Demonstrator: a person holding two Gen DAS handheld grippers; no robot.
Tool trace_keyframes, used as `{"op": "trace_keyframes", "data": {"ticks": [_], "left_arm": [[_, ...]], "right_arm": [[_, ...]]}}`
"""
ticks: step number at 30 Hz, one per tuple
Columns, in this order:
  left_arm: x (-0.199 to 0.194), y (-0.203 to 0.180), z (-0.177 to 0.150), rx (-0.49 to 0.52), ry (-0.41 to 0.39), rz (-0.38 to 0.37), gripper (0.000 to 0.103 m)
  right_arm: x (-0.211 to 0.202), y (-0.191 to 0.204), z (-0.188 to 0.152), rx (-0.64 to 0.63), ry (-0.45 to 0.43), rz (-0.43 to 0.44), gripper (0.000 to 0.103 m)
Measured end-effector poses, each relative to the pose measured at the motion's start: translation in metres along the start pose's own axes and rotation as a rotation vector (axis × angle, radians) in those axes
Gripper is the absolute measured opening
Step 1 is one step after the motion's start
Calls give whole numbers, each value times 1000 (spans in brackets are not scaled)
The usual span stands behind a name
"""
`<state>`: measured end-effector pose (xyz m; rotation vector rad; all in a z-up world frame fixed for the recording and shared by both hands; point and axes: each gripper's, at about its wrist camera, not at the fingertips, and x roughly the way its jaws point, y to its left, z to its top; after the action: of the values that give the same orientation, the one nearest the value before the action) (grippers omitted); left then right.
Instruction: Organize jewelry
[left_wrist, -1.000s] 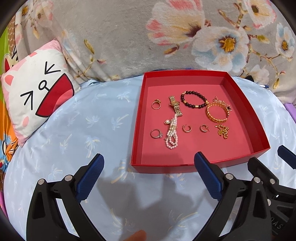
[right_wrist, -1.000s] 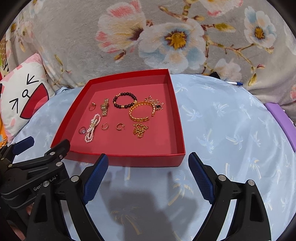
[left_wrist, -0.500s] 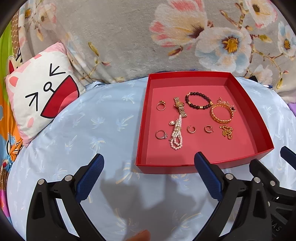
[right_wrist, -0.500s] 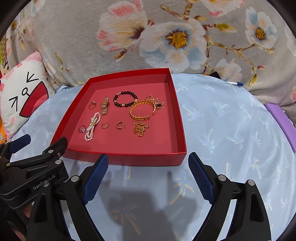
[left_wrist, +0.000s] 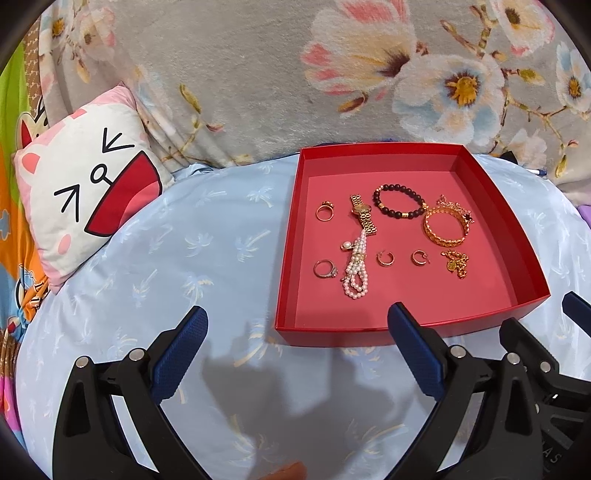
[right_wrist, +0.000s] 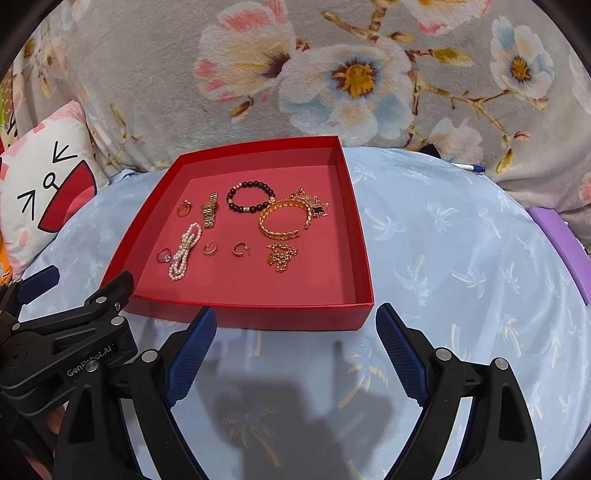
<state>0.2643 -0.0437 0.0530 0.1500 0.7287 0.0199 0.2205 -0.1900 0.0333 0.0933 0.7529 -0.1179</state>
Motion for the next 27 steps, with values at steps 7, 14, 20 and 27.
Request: {"op": "trace_keyframes", "data": {"ticks": [7, 14, 20, 27], "left_arm": [[-1, 0, 0, 2, -3, 7, 96], [-1, 0, -1, 1, -3, 9, 96], [-1, 0, -1, 2, -5, 10, 96], [-1, -2, -1, 7, -10, 12, 96]], "right_arm": [[0, -1, 0, -2, 1, -2, 86], [0, -1, -1, -2, 0, 0, 86], [-1, -2, -1, -4, -4, -2, 86], [-1, -2, 0, -7, -5, -4, 86]]}}
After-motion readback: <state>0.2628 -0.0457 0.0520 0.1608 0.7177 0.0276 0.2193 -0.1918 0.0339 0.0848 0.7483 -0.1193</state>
